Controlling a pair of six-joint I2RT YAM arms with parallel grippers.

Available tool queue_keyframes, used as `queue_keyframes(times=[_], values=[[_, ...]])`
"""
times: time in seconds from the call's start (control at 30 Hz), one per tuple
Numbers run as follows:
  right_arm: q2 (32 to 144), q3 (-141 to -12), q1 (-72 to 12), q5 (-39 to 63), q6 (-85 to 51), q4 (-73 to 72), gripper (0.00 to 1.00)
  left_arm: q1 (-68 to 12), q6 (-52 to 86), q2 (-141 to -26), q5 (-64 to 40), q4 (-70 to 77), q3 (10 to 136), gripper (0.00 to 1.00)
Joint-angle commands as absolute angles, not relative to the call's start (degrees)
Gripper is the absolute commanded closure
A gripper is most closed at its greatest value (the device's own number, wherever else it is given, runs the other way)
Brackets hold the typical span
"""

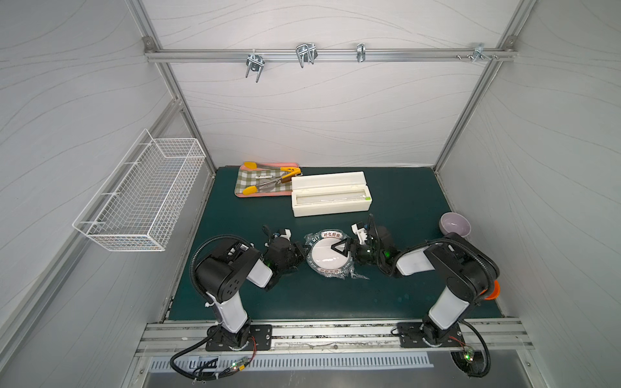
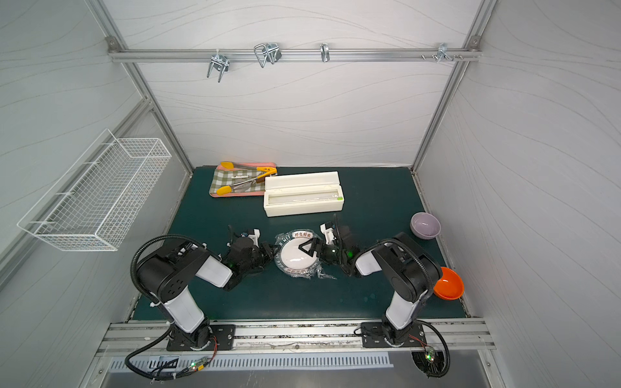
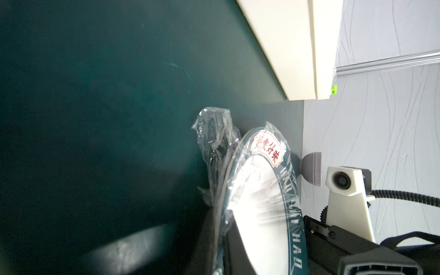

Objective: Wrap the plate with plastic wrap
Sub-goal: Cover the plate with plastic wrap.

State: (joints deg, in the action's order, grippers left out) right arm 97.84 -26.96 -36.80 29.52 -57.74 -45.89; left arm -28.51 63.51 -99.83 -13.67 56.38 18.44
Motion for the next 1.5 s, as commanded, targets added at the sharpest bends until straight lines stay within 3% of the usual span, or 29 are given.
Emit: queue_keyframes(times=[0.0, 0.4, 0.6, 0.83, 0.97, 1.07, 1.23, 1.33, 1.4, 1.47], values=[[98.3, -24.8, -41.0, 33.8, -65.5, -48.1, 0.11, -29.1, 67.1, -101.2, -11.4, 56.7, 20.1, 1.0], [85.9, -15.0, -39.8, 29.8, -61.9, -36.1, 0.08, -28.0, 68.2, -100.0, -9.9, 55.3, 21.9, 1.0], [66.4, -20.4, -37.6, 21.8, -49.6, 3.5, 0.01, -27.9, 66.6, -100.4, -11.0, 55.1, 21.1, 1.0], [57.3, -27.9, -33.7, 18.4, -43.5, 28.7, 0.03, -27.9, 65.9, -100.4, -12.0, 53.9, 21.8, 1.0], [56.4, -27.8, -34.6, 19.5, -44.7, 22.6, 0.12, -27.9, 65.8, -100.6, -12.2, 53.7, 22.1, 1.0], [58.8, -26.0, -35.9, 20.5, -47.8, 13.0, 0.31, -27.9, 65.9, -100.7, -12.4, 53.8, 22.1, 1.0], [64.5, -27.0, -42.0, 17.5, -47.1, 4.6, 0.32, -28.0, 65.5, -100.7, -12.4, 53.2, 22.5, 1.0], [67.2, -25.6, -42.6, 16.5, -46.7, -0.2, 0.44, -28.2, 65.8, -101.2, -12.7, 53.9, 22.5, 1.0], [67.1, -25.6, -43.4, 12.5, -43.3, 2.5, 0.58, -28.3, 66.2, -101.2, -12.6, 54.0, 22.2, 1.0], [64.9, -22.9, -43.2, 11.9, -42.9, 0.0, 0.59, -28.3, 66.1, -100.9, -12.6, 53.7, 22.1, 1.0]])
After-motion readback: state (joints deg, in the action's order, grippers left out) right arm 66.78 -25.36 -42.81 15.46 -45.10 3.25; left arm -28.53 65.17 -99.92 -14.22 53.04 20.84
